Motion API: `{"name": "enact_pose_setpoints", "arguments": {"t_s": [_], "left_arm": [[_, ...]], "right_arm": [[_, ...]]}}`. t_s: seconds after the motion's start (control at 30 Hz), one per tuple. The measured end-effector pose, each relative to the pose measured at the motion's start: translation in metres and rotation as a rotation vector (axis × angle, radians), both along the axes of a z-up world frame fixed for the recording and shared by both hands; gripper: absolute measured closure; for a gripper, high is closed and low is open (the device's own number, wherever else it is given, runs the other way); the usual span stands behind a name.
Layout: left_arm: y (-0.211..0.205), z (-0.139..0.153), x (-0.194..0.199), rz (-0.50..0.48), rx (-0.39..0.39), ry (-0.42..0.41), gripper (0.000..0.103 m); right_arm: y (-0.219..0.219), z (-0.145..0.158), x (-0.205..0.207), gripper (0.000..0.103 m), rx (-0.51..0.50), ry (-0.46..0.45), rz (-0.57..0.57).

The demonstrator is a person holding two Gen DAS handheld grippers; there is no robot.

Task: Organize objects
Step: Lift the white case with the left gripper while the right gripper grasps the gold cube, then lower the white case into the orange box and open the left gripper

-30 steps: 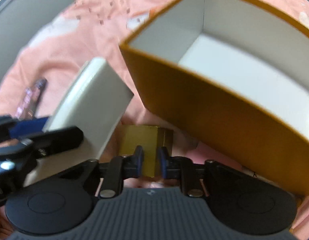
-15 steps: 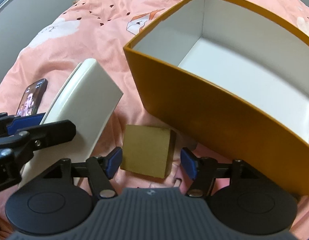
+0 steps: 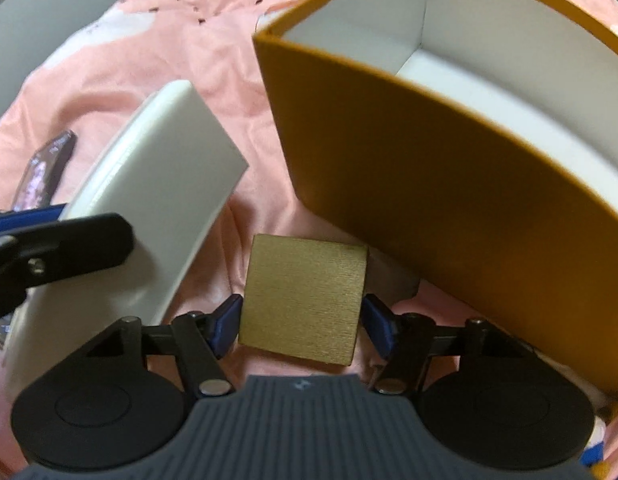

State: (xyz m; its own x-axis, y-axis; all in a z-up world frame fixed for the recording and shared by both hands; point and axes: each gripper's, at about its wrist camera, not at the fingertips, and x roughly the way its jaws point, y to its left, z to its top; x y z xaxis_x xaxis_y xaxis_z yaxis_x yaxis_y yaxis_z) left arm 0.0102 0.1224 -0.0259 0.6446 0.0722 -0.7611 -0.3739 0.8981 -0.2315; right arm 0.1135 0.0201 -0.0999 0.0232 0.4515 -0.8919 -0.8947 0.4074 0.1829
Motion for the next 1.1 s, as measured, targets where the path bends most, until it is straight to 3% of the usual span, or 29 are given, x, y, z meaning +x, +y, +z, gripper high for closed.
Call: {"name": "enact_pose_setpoints", "arguments": {"t_s": [0.37,0.57,0.7,0.87,1.1], "left_arm": [[-0.033,0.061,-0.009,-0.079,0.061,-0.201,0.070],[-0.057,0.101,0.030,-0.146,0.152,-0.288,0.070],[-0.077,0.117,0.078,-0.177,0.217,-0.331,0.070],[-0.098,0.103,0.140,-0.202,0.279,-0.261,0.070],[-0.104,0.046,0.204,-0.181,0.399,-0.064,0.070]], "right_arm": [[-0.079,0.104,0.007,0.038,0.191,-0.073,-0.036],[-0.106,0.163,0.039,0.038,0.279,-0.151,-0.124],[-0.110,0.179,0.075,0.038,0.302,-0.229,-0.219],[-0.102,0.172,0.122,0.038,0.267,-0.251,-0.282],[-0.078,0.136,0.165,0.038,0.195,-0.184,-0.301]]}}
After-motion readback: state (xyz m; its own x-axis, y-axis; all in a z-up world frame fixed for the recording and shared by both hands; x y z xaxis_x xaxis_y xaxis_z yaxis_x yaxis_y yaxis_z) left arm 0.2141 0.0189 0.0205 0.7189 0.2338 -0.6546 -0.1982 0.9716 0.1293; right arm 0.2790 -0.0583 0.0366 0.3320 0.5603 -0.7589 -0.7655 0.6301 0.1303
